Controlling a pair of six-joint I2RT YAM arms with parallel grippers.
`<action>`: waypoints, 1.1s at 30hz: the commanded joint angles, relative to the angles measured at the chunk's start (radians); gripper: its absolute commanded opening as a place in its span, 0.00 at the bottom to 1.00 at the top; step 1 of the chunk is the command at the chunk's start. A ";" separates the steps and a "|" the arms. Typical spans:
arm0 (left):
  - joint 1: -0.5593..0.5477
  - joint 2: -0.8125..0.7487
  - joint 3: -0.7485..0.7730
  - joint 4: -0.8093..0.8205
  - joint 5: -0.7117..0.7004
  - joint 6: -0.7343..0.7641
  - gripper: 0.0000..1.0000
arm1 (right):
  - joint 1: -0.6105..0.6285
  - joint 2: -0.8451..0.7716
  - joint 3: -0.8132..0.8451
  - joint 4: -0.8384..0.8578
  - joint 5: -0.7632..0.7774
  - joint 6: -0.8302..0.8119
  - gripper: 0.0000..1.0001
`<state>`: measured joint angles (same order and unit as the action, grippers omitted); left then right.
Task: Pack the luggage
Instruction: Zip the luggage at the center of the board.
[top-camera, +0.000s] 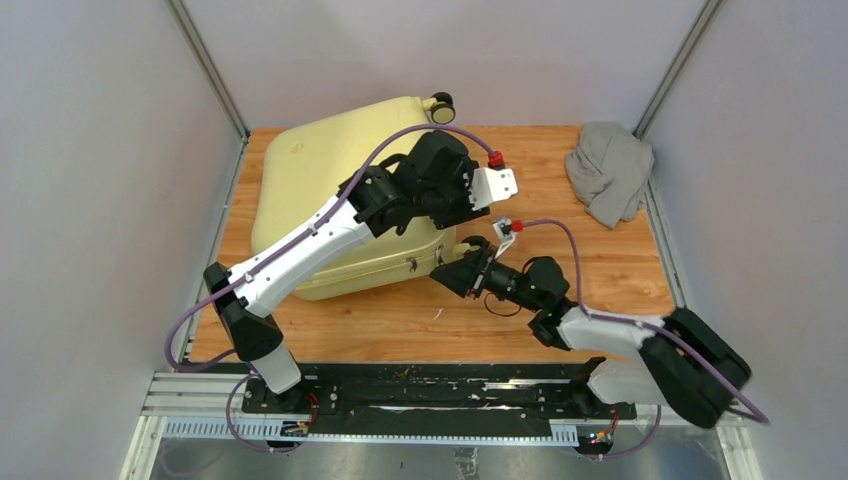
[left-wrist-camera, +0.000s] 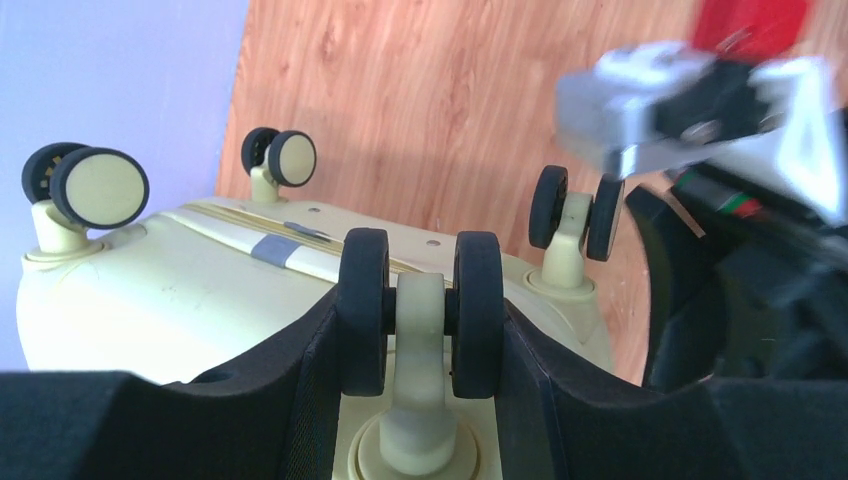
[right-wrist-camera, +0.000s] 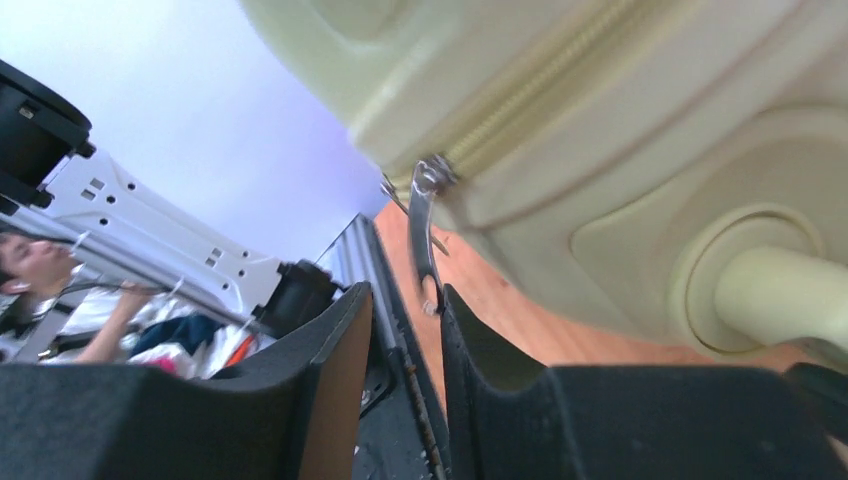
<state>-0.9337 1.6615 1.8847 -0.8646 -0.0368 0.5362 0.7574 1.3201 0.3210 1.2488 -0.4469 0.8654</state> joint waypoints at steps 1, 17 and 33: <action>-0.022 -0.158 0.015 0.376 0.018 0.025 0.00 | -0.022 -0.287 0.020 -0.494 0.138 -0.199 0.36; -0.030 -0.147 0.029 0.373 0.021 -0.008 0.00 | -0.044 -0.299 0.158 -0.556 0.195 -0.225 0.13; -0.034 -0.148 0.022 0.372 0.021 -0.012 0.00 | -0.058 -0.285 0.136 -0.421 0.208 -0.112 0.13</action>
<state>-0.9440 1.6371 1.8320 -0.8070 -0.0311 0.5194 0.7109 1.0321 0.4484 0.7559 -0.2348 0.7155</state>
